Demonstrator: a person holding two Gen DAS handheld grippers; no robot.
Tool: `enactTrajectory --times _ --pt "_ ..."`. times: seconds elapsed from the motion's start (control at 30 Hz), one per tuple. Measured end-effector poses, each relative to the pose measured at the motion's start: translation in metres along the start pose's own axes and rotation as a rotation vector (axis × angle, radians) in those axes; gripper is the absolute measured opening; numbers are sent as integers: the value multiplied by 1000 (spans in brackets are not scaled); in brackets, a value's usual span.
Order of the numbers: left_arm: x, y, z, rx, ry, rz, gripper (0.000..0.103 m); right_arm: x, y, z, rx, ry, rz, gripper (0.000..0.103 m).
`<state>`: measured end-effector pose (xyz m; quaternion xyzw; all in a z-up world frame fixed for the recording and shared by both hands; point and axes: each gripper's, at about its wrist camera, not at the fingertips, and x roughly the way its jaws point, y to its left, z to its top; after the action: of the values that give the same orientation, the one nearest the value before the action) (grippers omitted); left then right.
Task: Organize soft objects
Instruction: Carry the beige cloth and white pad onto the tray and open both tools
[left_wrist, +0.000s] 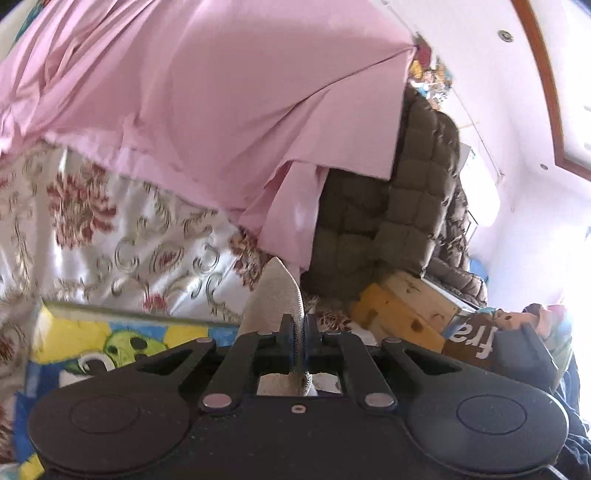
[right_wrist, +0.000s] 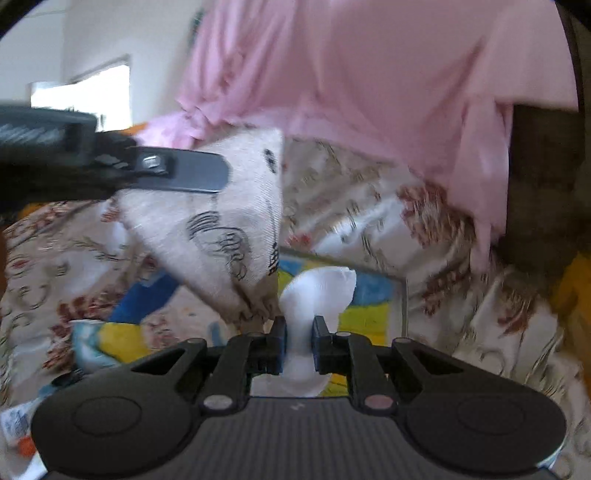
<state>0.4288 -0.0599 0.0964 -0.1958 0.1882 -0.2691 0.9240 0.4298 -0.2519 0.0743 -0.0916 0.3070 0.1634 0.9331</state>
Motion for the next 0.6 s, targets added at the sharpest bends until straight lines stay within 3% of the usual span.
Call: enactTrajectory --times 0.23,0.43,0.6 --pt "23 45 -38 -44 81 124 7 52 -11 -18 116 132 17 17" --pt "15 83 -52 -75 109 306 13 75 -2 -28 127 187 -10 24" --pt "9 108 -59 -92 162 397 19 80 7 -28 124 201 -24 31"
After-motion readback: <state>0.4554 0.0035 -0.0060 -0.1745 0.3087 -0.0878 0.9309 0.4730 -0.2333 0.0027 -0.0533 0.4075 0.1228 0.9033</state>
